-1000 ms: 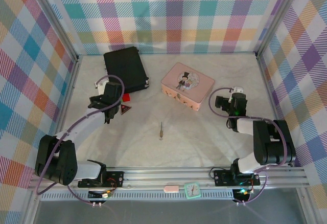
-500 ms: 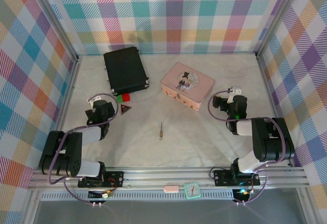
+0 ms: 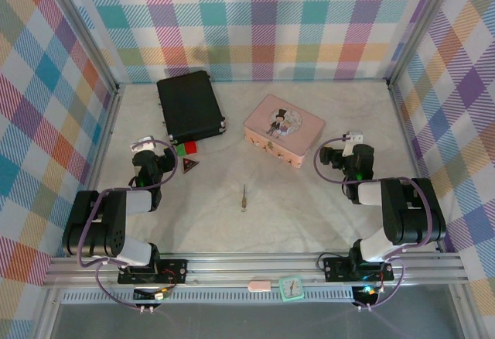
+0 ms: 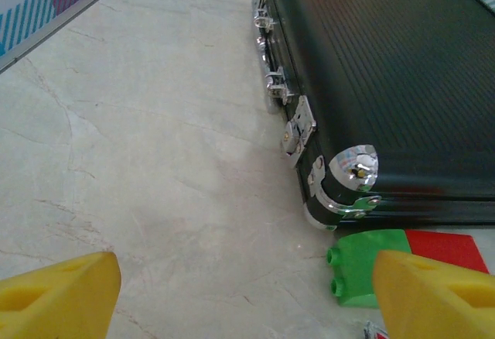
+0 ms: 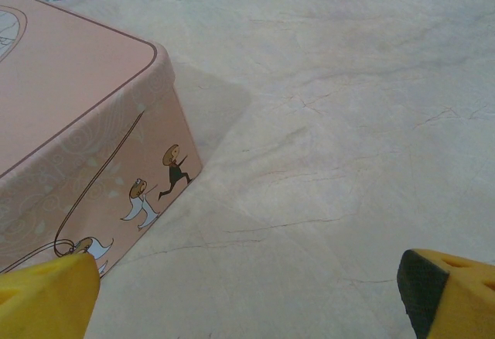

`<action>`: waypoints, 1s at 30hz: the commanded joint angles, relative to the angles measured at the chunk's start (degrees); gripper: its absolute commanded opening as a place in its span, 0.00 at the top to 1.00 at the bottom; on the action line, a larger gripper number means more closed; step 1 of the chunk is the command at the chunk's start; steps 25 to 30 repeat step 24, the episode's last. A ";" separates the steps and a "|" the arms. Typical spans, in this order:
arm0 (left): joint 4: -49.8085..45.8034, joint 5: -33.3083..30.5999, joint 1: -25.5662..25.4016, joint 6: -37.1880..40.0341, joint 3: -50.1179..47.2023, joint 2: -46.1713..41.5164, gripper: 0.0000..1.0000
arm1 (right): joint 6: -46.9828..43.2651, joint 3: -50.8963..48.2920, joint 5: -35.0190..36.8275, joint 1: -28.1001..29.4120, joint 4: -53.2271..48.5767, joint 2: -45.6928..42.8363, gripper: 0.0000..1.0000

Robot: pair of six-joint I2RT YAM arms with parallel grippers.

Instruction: Unlock the padlock with the key

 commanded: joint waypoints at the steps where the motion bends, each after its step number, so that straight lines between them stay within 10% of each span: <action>1: 6.26 2.08 -0.20 1.92 -1.77 0.72 0.15 | -1.05 0.90 -1.36 -0.21 1.68 0.34 0.01; 4: 24.54 2.65 -0.74 2.99 -5.96 9.38 0.11 | -1.03 0.90 -1.36 -0.20 1.68 0.39 0.01; 30: 6.95 -1.04 -3.58 5.11 1.32 7.04 0.00 | -1.08 0.97 -1.44 -0.25 1.53 0.39 0.01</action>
